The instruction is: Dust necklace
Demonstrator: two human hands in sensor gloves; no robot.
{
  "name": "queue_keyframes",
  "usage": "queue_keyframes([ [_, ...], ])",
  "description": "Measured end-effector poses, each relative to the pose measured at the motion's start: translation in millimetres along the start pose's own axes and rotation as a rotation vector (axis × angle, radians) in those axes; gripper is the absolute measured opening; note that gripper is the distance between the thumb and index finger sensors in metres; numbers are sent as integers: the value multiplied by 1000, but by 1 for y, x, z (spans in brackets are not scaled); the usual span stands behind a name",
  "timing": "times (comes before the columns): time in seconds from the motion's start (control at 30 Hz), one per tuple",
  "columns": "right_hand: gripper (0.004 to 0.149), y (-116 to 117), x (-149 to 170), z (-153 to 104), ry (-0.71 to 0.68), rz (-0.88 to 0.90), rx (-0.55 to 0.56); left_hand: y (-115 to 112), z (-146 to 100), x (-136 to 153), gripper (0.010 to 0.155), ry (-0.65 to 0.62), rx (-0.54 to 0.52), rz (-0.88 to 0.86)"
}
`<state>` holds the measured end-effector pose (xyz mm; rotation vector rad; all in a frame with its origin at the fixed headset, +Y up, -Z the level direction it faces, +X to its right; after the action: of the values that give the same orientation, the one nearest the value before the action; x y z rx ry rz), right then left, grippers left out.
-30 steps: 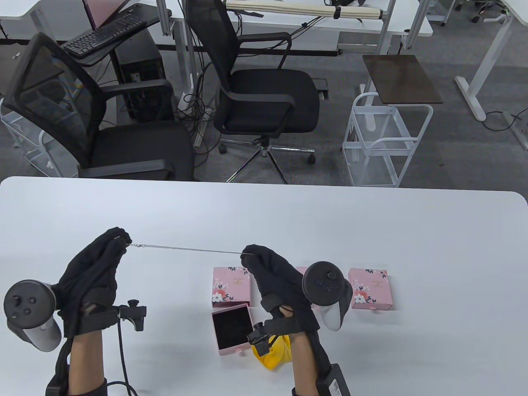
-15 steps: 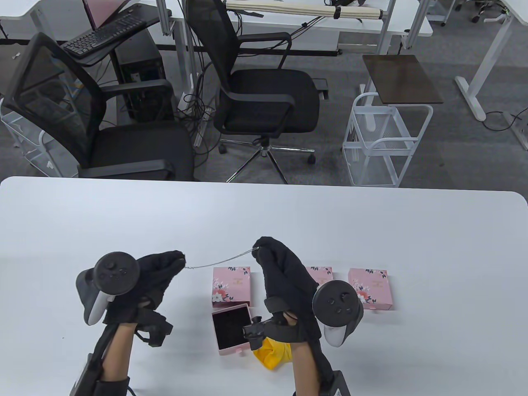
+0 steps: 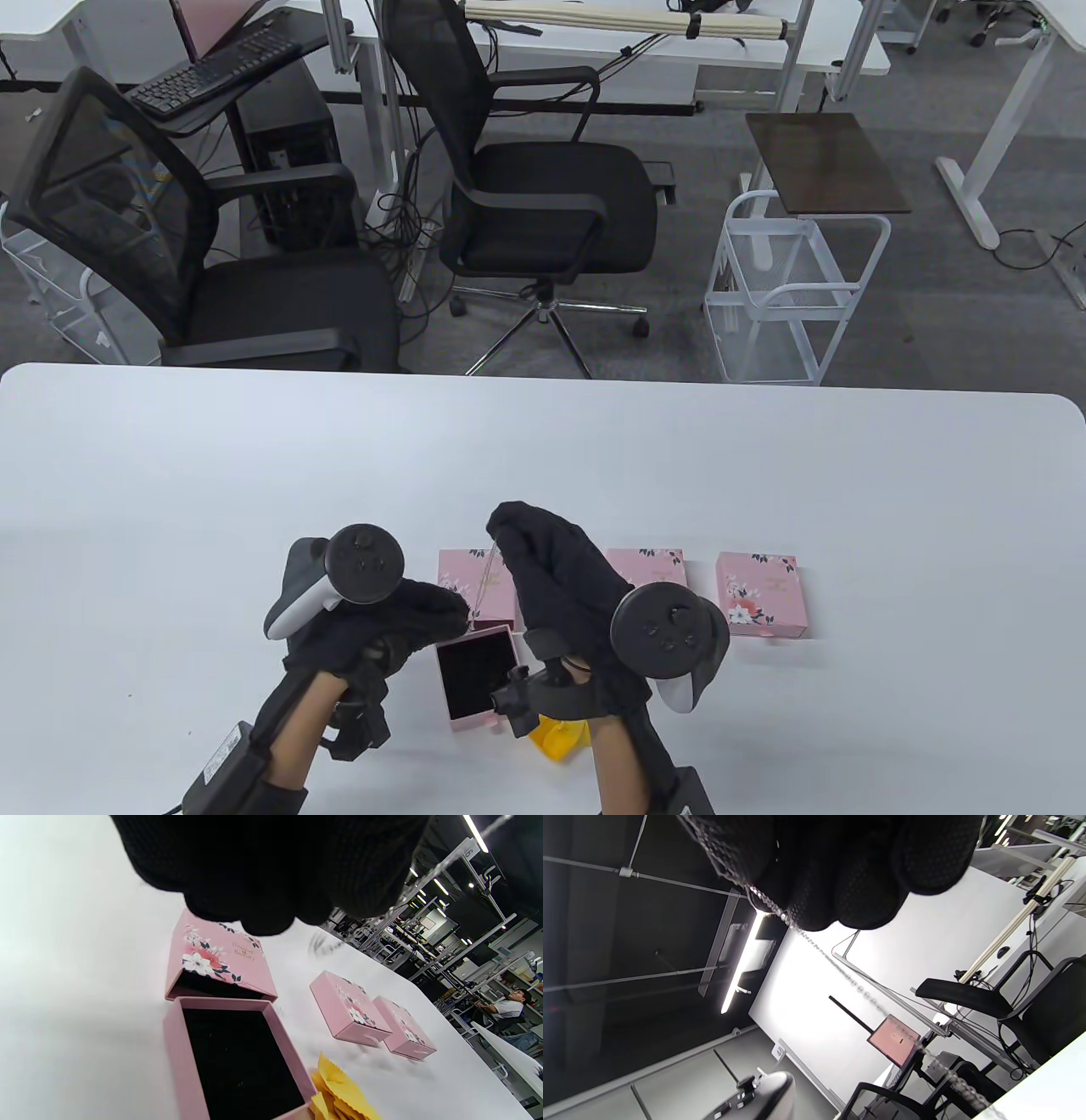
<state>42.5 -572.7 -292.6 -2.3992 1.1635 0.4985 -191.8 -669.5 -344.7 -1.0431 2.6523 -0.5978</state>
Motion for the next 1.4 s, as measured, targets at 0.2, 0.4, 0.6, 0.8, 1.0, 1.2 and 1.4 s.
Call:
queue_keyframes([
  [0.2, 36, 4, -4, 1, -24, -78, -37, 31, -31, -11, 52, -176, -263, -182],
  [0.4, 36, 10, -8, 0, -36, -115, -73, 33, -46, -23, 52, -417, -222, -629],
  [0.6, 36, 19, -13, 0, -57, -119, -129, 23, -47, -36, 47, -420, -216, -522],
  [0.8, 36, 21, -8, 1, -44, -123, -141, 29, -47, -32, 38, -419, -222, -558],
  [1.0, 37, 24, 4, 4, -7, -71, -179, 35, -53, -33, 38, -466, -153, -620],
  [1.2, 38, 30, 14, 6, 37, 22, -234, 33, -52, -32, 39, -468, -115, -685],
  [1.4, 39, 37, 25, 7, 88, -50, -299, 29, -42, -19, 39, -439, -69, -876],
])
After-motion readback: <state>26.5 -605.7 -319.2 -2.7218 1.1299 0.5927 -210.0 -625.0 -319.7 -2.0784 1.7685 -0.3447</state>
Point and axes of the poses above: the tracker on the back of each hand, its own x axis roughly to the little-finger side, its own z axis roughly from the wrist to the fingertips, y = z × x, the point moved 1 cm from there along z, roughly from the wrist to the fingertips, and after that the axes turned 12 degrees about -z, right-handed, at the moved point
